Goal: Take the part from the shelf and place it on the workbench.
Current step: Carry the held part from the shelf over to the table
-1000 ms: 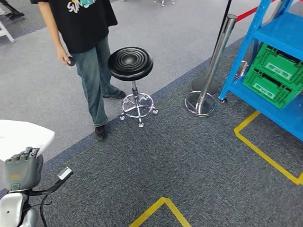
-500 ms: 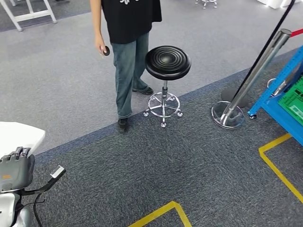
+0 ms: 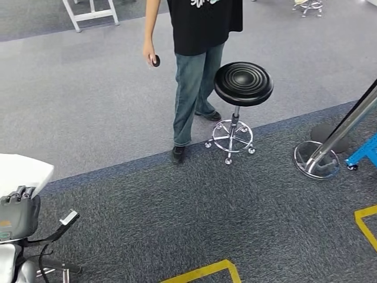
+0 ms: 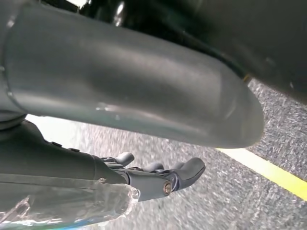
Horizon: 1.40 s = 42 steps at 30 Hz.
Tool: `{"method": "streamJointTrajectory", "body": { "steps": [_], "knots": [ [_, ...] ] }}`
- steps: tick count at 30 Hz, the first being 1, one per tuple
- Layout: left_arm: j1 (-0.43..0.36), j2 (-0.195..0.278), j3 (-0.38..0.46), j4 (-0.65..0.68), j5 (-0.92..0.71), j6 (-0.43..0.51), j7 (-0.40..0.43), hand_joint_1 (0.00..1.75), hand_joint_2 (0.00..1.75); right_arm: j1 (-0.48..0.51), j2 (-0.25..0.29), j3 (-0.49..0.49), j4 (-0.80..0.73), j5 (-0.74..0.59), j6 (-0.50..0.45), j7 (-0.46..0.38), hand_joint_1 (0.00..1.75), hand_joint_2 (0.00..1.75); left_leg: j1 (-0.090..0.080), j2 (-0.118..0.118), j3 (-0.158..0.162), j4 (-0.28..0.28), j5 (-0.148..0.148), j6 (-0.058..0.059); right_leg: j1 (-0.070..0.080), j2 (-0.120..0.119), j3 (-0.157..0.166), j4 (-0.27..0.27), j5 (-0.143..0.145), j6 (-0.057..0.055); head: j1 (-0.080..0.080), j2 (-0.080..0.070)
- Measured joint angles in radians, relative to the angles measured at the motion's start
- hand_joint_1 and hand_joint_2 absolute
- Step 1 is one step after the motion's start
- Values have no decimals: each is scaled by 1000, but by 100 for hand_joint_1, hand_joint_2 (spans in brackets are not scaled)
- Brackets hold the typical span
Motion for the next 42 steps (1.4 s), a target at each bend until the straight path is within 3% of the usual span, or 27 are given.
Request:
{"method": "streamJointTrajectory", "body": {
  "steps": [2,3,4,5,7,9,11,12,14,16,17,18,19,21,22,23,25,27,28,29,31,33,34,36,38,40,42],
  "knots": [
    [-6,0,-1,5,0,0,1,175,175,0,-1,7,0,9,0,17,0,0,5,22,-59,120,-50,-9,3,-30,0,0,-3,-4,-2,0],
    [-7,0,-2,9,-1,0,3,175,175,0,-1,11,0,14,0,24,0,0,8,26,-70,144,-50,-12,4,-45,1,0,-4,-4,-2,0],
    [-7,0,-2,13,-1,-1,4,175,175,0,-1,14,0,18,1,30,0,0,9,29,-63,133,-34,-14,5,-58,2,1,-6,-3,-2,0],
    [-8,1,-3,16,-1,-1,6,175,175,-1,-1,18,0,22,1,34,0,0,10,36,-36,85,-3,-15,5,-70,5,1,-9,-1,-2,0],
    [-13,3,-4,21,-1,-1,8,175,175,-2,-1,23,0,26,3,38,0,0,4,79,35,-45,48,-10,9,-93,13,2,-17,7,-2,0],
    [-21,4,-6,25,-1,-1,12,175,175,-3,-1,28,0,29,11,39,0,0,-5,110,70,-111,59,5,14,-113,18,3,-24,18,-2,0],
    [-25,8,-11,29,-1,0,18,175,175,-5,-1,33,0,30,25,39,0,0,-10,93,69,-115,57,22,16,-134,22,2,-29,27,-1,0],
    [-25,10,-13,31,-1,0,20,175,175,-7,-1,35,-1,31,31,39,0,0,-9,82,69,-119,58,29,14,-132,23,6,-35,32,-1,0],
    [-29,12,-20,35,-1,0,23,175,175,-9,0,38,-1,32,37,39,0,0,-5,59,72,-125,62,43,10,-89,0,59,-72,41,3,0],
    [-36,13,-29,39,-1,0,27,175,175,-9,0,40,-1,33,47,39,0,0,-4,37,70,-126,63,51,7,-34,-65,190,-134,44,9,0],
    [-39,13,-34,42,-1,0,31,175,175,-8,0,41,-1,33,54,39,0,0,-5,24,70,-126,63,53,6,-24,-100,256,-156,44,9,0],
    [-40,13,-40,45,-1,0,36,175,175,-7,0,41,-1,33,61,39,0,0,-6,10,69,-125,63,54,6,-19,-125,296,-162,44,10,0],
    [-41,14,-46,49,-1,0,40,175,175,-7,-1,42,-1,34,67,39,0,0,-6,-4,70,-125,63,54,6,-17,-131,298,-146,43,10,0],
    [-46,15,-56,56,-1,0,47,175,175,-9,-1,42,-1,36,77,39,0,0,-6,-32,73,-124,64,53,5,0,-89,192,-70,38,10,0],
    [-49,16,-62,59,-1,0,53,175,175,-10,-1,43,-1,38,82,39,0,0,-7,-45,74,-123,64,50,3,24,-60,124,-36,34,10,0],
    [-54,18,-69,62,-1,0,60,175,175,-10,0,44,-1,40,87,39,0,0,-7,-58,71,-122,65,46,1,47,-33,66,-16,32,9,0],
    [-63,23,-83,68,-1,0,74,175,175,-8,0,47,-1,42,95,38,0,0,-6,-80,61,-120,69,33,-2,72,-11,18,-12,30,9,0],
    [-66,31,-94,74,-1,0,82,175,175,-8,0,51,-1,43,101,36,0,0,-1,-95,53,-119,71,21,-1,53,-7,12,-10,23,9,0],
    [-67,35,-98,77,-1,0,84,175,175,-9,0,51,-1,43,103,35,0,0,-1,-84,48,-109,63,16,-2,41,-5,8,-7,18,8,0],
    [-69,38,-102,80,-1,0,86,175,175,-9,1,52,-1,44,104,33,0,0,-2,-62,37,-83,45,12,-2,28,-2,4,-5,12,5,0],
    [-76,41,-109,84,-1,0,89,175,175,-9,2,54,-1,44,105,31,0,0,-3,-4,-12,23,-13,5,0,0,1,0,-5,3,0,0],
    [-79,42,-117,88,-1,0,89,175,175,-6,2,57,-1,44,109,30,0,0,1,20,-65,134,-54,-2,3,-30,2,1,-9,-1,-1,0],
    [-78,43,-121,90,-1,0,91,175,175,-5,2,57,0,44,115,30,0,0,3,25,-72,150,-51,-4,3,-45,3,1,-11,-1,-1,0],
    [-80,45,-131,95,-1,0,96,175,175,-6,2,58,0,44,142,29,0,0,6,37,-32,75,4,-6,3,-71,9,1,-17,3,-1,0],
    [-93,49,-148,102,-1,0,108,175,175,-9,3,58,0,44,179,29,0,0,1,77,35,-50,51,-3,7,-94,17,2,-25,12,-2,0],
    [-114,52,-174,115,-1,0,124,175,175,-13,3,59,0,45,220,37,0,0,-7,101,62,-107,57,9,14,-116,21,4,-34,21,-2,0],
    [-132,57,-202,135,-1,-1,144,175,175,-20,3,59,0,50,256,51,0,0,-9,84,60,-111,56,24,16,-135,25,3,-40,29,0,0]
  ]
}}
